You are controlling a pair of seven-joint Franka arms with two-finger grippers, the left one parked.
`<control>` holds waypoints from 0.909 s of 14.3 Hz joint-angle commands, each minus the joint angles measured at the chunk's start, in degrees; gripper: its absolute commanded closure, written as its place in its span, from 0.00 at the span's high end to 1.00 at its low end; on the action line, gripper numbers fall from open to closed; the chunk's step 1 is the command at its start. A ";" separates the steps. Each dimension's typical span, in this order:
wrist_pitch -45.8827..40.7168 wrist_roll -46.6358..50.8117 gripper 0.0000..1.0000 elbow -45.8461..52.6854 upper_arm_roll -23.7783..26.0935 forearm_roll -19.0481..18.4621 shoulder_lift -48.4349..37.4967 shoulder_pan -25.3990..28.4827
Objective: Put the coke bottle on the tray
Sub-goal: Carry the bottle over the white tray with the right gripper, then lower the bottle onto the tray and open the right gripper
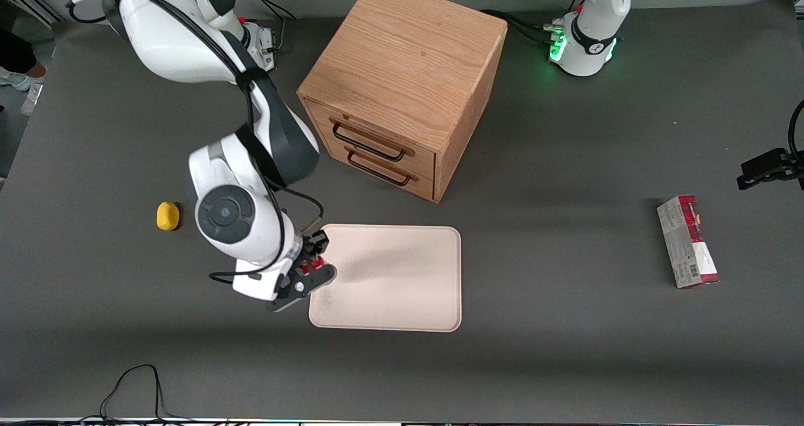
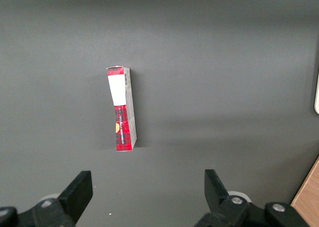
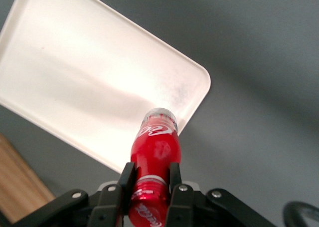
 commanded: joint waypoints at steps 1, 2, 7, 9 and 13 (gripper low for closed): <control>2.25 0.52 0.00 2.62 -0.05 -0.85 3.19 0.04; 3.22 0.52 0.00 2.44 0.03 -0.85 4.07 0.04; 4.72 0.70 0.00 2.00 -0.06 -1.46 5.40 0.13; 4.72 1.05 0.10 1.91 -0.06 -1.47 5.58 0.13; 5.07 1.22 1.00 1.47 -0.06 -1.38 5.84 0.13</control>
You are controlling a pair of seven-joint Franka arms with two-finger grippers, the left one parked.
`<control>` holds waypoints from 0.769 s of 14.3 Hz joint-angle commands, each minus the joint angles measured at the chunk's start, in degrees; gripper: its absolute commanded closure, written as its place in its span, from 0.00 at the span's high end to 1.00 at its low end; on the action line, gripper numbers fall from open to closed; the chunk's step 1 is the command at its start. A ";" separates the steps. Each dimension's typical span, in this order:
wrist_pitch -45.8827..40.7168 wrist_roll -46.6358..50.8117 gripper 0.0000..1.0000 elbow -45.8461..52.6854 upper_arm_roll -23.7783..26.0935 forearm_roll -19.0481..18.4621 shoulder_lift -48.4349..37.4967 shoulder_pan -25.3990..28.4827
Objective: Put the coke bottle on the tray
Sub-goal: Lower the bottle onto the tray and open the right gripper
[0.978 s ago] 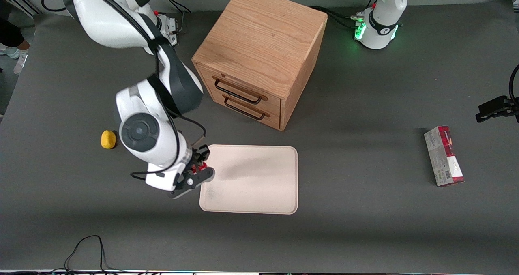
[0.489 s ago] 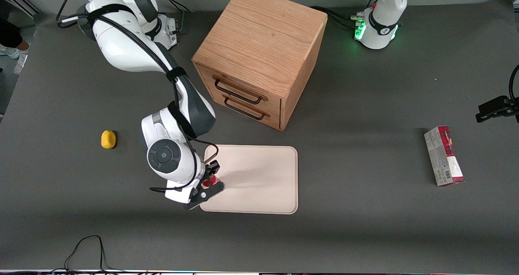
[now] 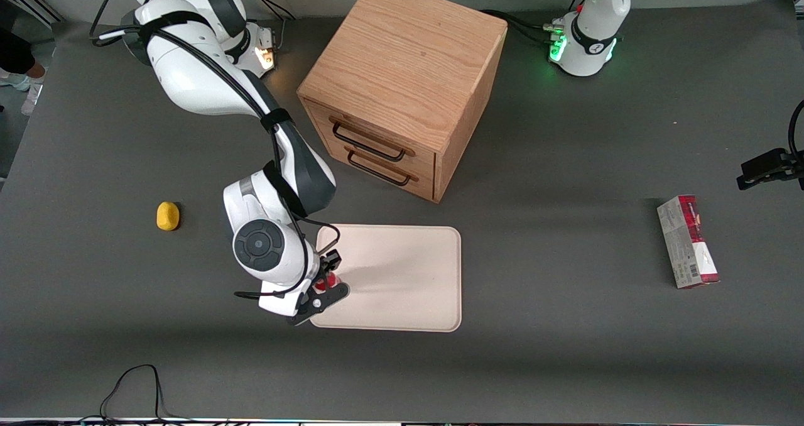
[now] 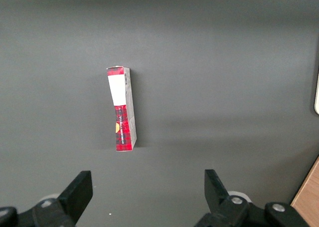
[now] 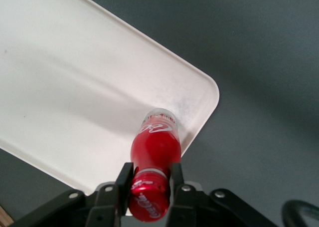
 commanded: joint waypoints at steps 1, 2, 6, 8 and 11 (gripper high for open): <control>0.17 1.22 1.00 1.52 0.04 -0.88 0.53 0.15; 0.17 1.31 1.00 1.52 0.04 -0.88 0.27 0.15; -3.06 1.40 1.00 1.43 0.04 -0.44 -4.38 0.15; -8.68 1.48 1.00 1.43 0.13 -0.26 -8.07 0.24; -19.04 3.06 1.00 1.43 0.13 -0.26 -14.48 0.07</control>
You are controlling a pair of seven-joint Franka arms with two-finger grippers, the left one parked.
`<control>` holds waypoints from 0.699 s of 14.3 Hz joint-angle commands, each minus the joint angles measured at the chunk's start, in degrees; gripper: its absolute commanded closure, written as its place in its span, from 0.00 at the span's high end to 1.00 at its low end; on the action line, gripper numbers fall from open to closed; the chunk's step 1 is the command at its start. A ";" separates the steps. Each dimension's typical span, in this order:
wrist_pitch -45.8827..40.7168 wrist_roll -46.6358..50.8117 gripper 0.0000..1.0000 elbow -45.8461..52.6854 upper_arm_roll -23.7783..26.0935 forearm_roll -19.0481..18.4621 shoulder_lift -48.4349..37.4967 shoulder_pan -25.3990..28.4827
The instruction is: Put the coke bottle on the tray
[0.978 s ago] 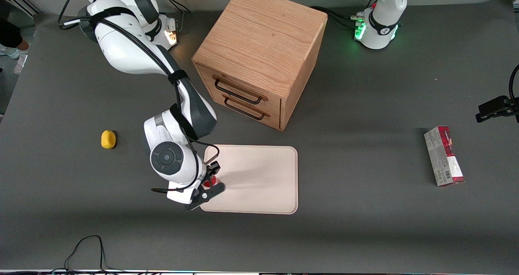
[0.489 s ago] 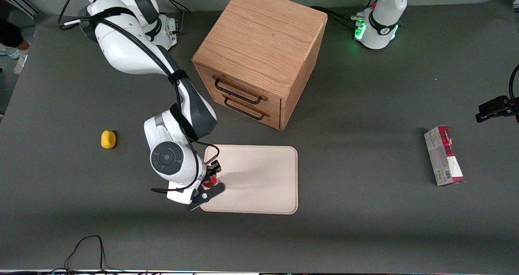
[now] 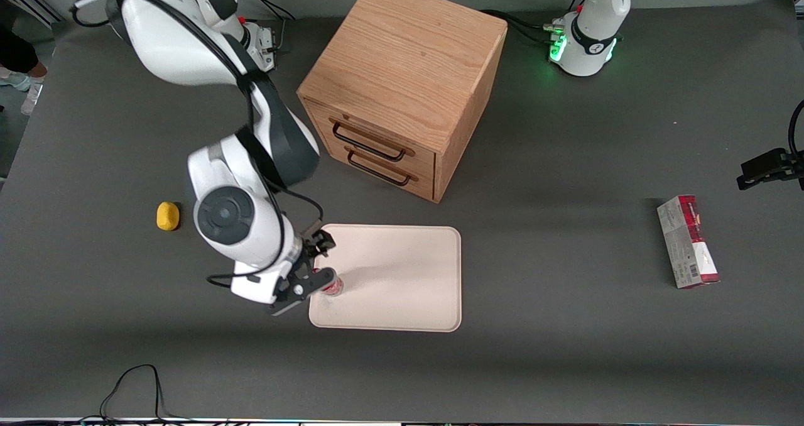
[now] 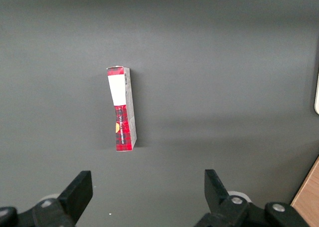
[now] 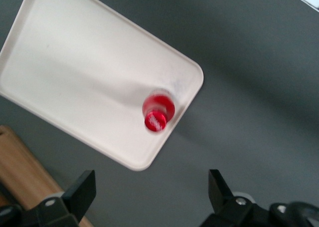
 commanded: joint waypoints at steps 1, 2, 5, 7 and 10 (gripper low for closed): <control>-8.47 2.76 1.00 -1.49 0.03 -0.26 -7.04 -0.01; -11.20 2.76 1.00 -1.57 0.03 -0.35 -9.33 -0.01; -18.15 5.56 1.00 -2.53 -0.67 -0.61 -14.87 -0.09; -18.96 6.10 1.00 -7.08 -1.89 -0.61 -20.04 -0.18; -18.17 6.01 1.00 -14.20 -4.62 -0.18 -27.51 -0.88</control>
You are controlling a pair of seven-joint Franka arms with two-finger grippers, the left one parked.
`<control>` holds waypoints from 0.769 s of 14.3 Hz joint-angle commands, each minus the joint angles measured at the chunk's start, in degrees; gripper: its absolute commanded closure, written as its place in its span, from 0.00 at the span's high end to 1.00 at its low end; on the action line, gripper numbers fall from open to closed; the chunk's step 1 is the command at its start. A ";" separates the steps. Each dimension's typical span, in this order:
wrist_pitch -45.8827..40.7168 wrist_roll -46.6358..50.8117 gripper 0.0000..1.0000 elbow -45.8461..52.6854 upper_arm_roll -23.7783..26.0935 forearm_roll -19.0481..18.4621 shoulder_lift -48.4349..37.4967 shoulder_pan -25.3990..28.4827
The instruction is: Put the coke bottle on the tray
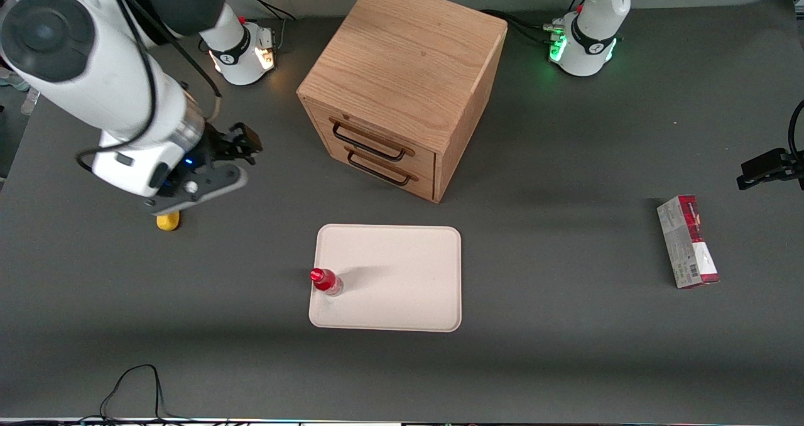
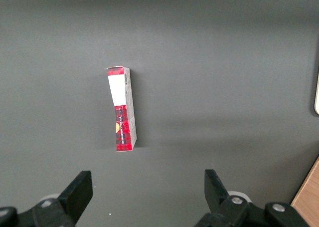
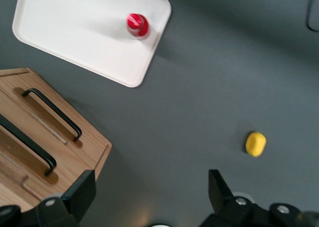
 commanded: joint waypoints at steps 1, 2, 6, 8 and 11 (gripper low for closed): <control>2.34 1.52 1.00 -11.78 -1.04 0.47 -9.51 -2.93; 3.91 1.43 1.00 -15.55 -0.95 1.87 -12.50 -4.78; 10.33 0.38 1.00 -28.40 -0.60 5.22 -21.83 -13.74; 11.48 -0.58 1.00 -30.88 -0.60 5.22 -23.51 -16.56; 16.13 -4.01 1.00 -37.46 -0.69 5.14 -27.28 -19.47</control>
